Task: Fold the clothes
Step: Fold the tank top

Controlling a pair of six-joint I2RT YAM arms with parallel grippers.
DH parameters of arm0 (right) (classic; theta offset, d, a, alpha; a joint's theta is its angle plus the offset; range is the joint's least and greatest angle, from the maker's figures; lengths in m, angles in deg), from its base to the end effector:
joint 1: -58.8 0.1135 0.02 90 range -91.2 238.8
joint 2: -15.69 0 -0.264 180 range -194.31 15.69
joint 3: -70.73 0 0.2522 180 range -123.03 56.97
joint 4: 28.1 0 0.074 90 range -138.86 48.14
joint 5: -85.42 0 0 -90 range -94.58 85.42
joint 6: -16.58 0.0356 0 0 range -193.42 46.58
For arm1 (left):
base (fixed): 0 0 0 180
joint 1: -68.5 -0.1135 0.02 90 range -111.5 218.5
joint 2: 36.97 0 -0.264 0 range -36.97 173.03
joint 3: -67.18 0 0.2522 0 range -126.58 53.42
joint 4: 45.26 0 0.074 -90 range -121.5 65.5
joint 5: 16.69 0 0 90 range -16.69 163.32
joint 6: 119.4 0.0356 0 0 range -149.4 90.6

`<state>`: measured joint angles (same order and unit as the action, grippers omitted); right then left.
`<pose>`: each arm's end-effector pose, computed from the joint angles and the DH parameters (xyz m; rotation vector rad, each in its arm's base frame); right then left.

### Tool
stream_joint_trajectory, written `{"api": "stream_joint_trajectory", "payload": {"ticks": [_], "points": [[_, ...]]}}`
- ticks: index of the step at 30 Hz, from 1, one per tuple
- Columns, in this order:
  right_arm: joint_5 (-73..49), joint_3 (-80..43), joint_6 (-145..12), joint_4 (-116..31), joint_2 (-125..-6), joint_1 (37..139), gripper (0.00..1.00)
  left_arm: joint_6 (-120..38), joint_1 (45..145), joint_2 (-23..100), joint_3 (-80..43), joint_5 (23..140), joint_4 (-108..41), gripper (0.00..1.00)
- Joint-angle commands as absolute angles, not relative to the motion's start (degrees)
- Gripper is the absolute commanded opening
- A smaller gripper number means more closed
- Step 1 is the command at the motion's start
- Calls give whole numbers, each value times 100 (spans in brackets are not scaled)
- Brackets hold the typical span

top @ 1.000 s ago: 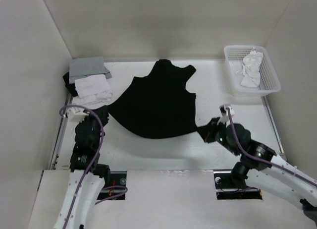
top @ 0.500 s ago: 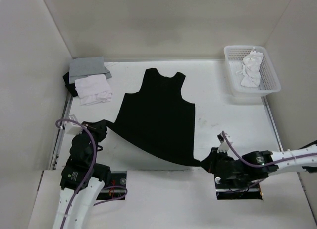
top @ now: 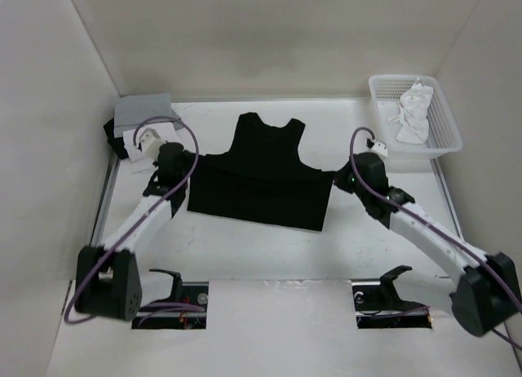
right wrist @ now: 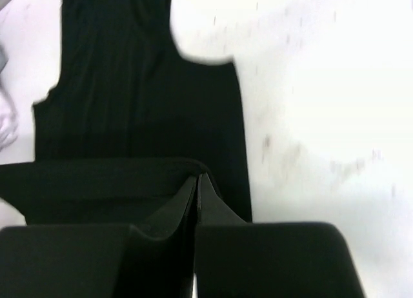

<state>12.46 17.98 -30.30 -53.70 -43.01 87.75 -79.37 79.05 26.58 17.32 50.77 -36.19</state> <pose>0.2026 0.1001 0.2564 0.4375 2.0802 0.4405 0.2443 -0.0316 0.2488 -0.8927 1.7327 -0.3148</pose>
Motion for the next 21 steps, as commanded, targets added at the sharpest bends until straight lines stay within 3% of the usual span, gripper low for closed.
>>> {"api": "stream_joint_trajectory", "payload": {"ticks": [1, 12, 16, 18, 21], "points": [[404, 918, -3905, -3537, -5257, 8197, 0, -7862, 7804, 3831, 670, 5134, -5399, 1], [-212, -2168, -4134, -3650, -8616, 6983, 0, -7326, 7654, 7313, -3207, 5705, -4838, 2], [-352, -3266, -4099, -3922, -9723, 6807, 1, -7343, 7628, 8552, -4525, 5828, -4461, 8], [-335, -3662, -4029, -3949, -10145, 6772, 10, -7325, 7619, 9098, -5149, 5951, -4189, 22], [-326, -3919, -3958, -3896, -10367, 6763, 43, -7492, 7549, 9066, -5136, 6040, -4055, 37]]}}
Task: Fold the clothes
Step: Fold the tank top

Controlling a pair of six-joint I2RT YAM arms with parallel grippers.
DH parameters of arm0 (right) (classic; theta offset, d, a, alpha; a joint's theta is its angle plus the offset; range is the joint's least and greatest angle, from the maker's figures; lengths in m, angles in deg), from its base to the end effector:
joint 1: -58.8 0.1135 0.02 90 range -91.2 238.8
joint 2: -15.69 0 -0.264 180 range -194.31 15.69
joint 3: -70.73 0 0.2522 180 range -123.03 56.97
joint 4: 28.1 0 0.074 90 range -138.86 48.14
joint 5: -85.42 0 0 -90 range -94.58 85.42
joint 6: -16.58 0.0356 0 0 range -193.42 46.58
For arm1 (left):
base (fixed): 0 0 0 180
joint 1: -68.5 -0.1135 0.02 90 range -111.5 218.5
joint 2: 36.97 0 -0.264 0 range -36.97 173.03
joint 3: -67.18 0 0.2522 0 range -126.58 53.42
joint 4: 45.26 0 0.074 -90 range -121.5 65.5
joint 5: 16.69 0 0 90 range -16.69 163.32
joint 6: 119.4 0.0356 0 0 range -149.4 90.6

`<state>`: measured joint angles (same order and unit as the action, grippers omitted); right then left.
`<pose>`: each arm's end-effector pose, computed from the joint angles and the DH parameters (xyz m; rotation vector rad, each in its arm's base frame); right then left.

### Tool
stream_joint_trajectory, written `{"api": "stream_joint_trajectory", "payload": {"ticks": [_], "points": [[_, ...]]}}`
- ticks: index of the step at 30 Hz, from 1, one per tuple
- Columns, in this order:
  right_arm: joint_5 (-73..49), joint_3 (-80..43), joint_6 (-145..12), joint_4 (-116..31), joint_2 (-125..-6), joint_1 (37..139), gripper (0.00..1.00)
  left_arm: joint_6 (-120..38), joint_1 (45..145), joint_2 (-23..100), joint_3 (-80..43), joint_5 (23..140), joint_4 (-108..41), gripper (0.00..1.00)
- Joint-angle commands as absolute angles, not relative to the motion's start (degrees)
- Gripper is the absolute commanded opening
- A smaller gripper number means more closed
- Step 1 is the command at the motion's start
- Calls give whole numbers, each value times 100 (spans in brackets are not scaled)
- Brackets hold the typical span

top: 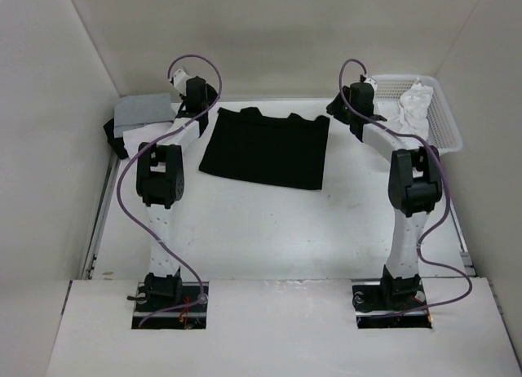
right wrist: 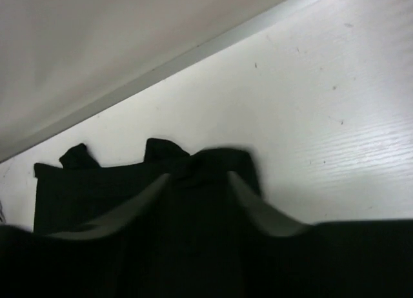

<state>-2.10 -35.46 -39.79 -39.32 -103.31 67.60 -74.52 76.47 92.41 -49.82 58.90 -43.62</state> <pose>0.4884 0.0741 0.2439 0.4610 1.9626 0.4328 0.5351 -0.0660 0.2372 -0.7500 1.6677 -0.4294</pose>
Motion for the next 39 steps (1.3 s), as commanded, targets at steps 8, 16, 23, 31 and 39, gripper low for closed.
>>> {"api": "stream_joint_trajectory", "payload": {"ticks": [8, 16, 23, 31, 39], "points": [[-168, -1173, -3739, -3107, -8410, 7166, 59, -7475, 7812, 6291, -1053, 5442, -5610, 42], [210, 1977, -3009, -2367, -6703, 7817, 17, -7852, 7822, 5048, 1570, 5827, -5550, 48], [158, 2691, -2684, -2148, -6604, 8002, 60, -8063, 7453, 5662, 1721, 6803, -5637, 50], [-325, 2603, -2420, -1690, -7070, 7950, 57, -8485, 7285, 6155, 1783, 6822, -6200, 50], [-335, 2603, -2341, -1523, -7299, 7958, 56, -8591, 7233, 6305, 1765, 6708, -6200, 21]]}}
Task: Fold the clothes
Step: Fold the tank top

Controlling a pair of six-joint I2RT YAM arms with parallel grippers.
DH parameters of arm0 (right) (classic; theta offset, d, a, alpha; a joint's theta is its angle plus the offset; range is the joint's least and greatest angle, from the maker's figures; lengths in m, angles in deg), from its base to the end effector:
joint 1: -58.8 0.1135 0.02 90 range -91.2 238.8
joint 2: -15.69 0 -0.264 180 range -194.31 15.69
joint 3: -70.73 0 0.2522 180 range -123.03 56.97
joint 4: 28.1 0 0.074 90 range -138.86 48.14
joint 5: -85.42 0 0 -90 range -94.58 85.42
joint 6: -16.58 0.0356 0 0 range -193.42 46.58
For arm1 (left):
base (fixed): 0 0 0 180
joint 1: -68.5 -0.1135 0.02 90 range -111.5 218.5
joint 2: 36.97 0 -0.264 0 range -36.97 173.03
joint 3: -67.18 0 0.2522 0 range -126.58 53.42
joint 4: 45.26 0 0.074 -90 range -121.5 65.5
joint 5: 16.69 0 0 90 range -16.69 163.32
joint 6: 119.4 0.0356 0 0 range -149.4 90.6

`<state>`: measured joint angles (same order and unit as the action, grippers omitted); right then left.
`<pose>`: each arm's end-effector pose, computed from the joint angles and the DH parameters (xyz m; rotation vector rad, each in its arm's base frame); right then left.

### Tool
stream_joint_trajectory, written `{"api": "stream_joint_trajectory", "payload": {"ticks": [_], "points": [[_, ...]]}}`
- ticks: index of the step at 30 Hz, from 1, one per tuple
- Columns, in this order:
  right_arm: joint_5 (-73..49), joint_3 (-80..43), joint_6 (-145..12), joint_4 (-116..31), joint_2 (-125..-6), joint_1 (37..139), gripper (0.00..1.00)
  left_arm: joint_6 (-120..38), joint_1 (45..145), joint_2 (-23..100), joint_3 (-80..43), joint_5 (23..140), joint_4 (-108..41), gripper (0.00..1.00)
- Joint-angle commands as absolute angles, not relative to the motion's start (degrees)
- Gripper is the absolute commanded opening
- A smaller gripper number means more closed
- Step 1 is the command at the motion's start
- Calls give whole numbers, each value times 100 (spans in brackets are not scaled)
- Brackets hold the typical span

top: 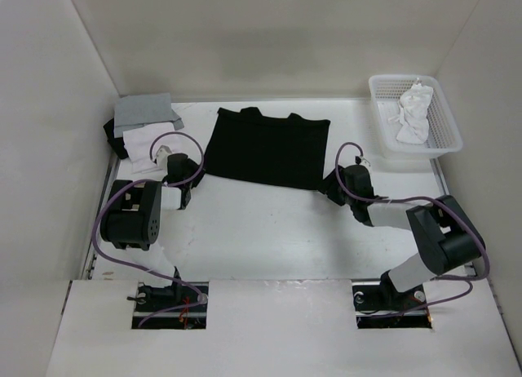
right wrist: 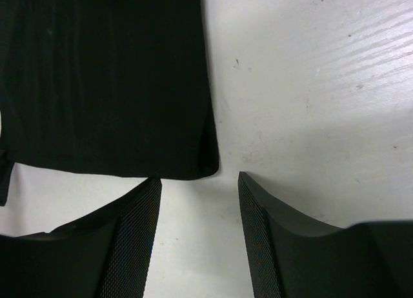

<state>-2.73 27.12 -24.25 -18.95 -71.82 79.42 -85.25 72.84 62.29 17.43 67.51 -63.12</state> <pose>0.2627 0.0976 0.1399 0.5740 2.1789 0.6447 0.3187 -0.0206 0.1248 -0.9948 1.9212 -0.5106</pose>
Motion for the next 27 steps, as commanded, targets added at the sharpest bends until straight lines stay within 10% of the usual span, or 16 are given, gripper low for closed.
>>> {"api": "stream_joint_trajectory", "payload": {"ticks": [1, 9, 19, 27], "points": [[-343, 2577, -2323, -1514, -7352, 7958, 56, -8600, 7232, 6305, 1765, 6638, -6182, 18], [-282, 2559, -2051, -1427, -7651, 7958, 51, -8767, 7224, 6156, 1967, 6540, -6577, 5], [-124, 2637, -1734, -1146, -7819, 7976, 6, -8890, 7311, 6034, 2037, 6593, -6771, 1], [640, 2989, -2471, -2732, -4607, 8344, 0, -8600, 7548, 2822, 2538, 6567, -5693, 0]]}}
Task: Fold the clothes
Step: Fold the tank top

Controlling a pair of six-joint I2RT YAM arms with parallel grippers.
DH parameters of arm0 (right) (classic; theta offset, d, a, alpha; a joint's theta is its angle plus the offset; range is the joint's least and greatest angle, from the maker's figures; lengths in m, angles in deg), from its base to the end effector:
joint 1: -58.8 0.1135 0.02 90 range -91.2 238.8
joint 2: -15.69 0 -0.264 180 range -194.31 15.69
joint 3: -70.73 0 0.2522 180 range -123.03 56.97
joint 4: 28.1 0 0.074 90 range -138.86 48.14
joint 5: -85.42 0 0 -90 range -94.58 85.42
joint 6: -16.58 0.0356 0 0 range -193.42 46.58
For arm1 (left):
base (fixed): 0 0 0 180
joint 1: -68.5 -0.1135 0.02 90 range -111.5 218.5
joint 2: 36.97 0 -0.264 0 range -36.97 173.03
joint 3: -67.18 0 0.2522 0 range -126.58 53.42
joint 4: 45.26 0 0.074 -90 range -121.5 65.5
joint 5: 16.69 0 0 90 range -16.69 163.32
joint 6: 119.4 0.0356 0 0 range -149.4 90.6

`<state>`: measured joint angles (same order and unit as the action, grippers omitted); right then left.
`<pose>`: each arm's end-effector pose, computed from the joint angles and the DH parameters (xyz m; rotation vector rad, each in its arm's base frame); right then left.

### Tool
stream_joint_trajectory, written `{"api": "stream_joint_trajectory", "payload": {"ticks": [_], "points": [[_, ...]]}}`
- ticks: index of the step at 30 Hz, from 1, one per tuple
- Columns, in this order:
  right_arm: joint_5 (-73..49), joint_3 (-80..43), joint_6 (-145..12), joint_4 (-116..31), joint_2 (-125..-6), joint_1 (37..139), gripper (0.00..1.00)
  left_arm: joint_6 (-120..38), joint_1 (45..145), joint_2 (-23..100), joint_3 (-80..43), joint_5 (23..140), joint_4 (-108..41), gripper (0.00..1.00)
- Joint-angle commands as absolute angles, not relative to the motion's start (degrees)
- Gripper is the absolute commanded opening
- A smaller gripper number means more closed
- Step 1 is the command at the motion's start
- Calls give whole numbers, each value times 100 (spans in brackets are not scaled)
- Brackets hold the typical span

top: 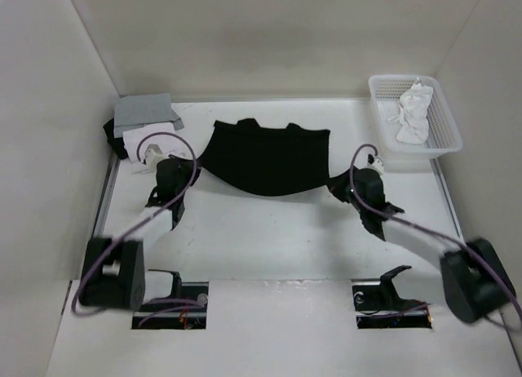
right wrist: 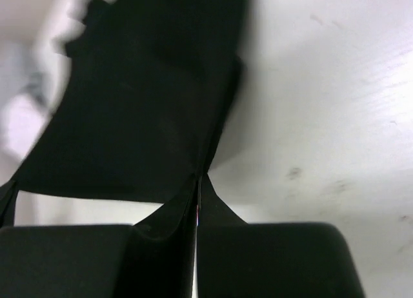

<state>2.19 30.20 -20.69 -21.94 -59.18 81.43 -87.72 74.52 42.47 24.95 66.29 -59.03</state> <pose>0.2377 0.0945 0.1744 0.6260 2.0377 0.6799 0.2717 -0.0243 0.1770 -0.9662 1.7827 -0.6029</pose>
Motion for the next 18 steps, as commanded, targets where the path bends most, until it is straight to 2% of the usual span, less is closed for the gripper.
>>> {"api": "stream_joint_trajectory", "payload": {"ticks": [1, 5, 8, 13, 18], "points": [[771, 2929, -2603, -3249, -3957, 8449, 0, -8530, 7636, 2198, 2538, 6532, -5290, 0], [1413, 2166, -3008, -5517, -1740, 9073, 0, -8398, 8049, -132, 2101, 6523, -3471, 0], [1888, 1348, -3061, -6741, -894, 9679, 0, -8284, 8313, -1277, 1355, 6427, -2257, 0], [2696, 301, -2869, -7815, -497, 10953, 0, -8081, 8489, -1675, 535, 6330, -1454, 0], [3101, 484, -2947, -7589, -1075, 11605, 1, -8064, 8437, -1404, 1086, 6294, -1699, 1]]}}
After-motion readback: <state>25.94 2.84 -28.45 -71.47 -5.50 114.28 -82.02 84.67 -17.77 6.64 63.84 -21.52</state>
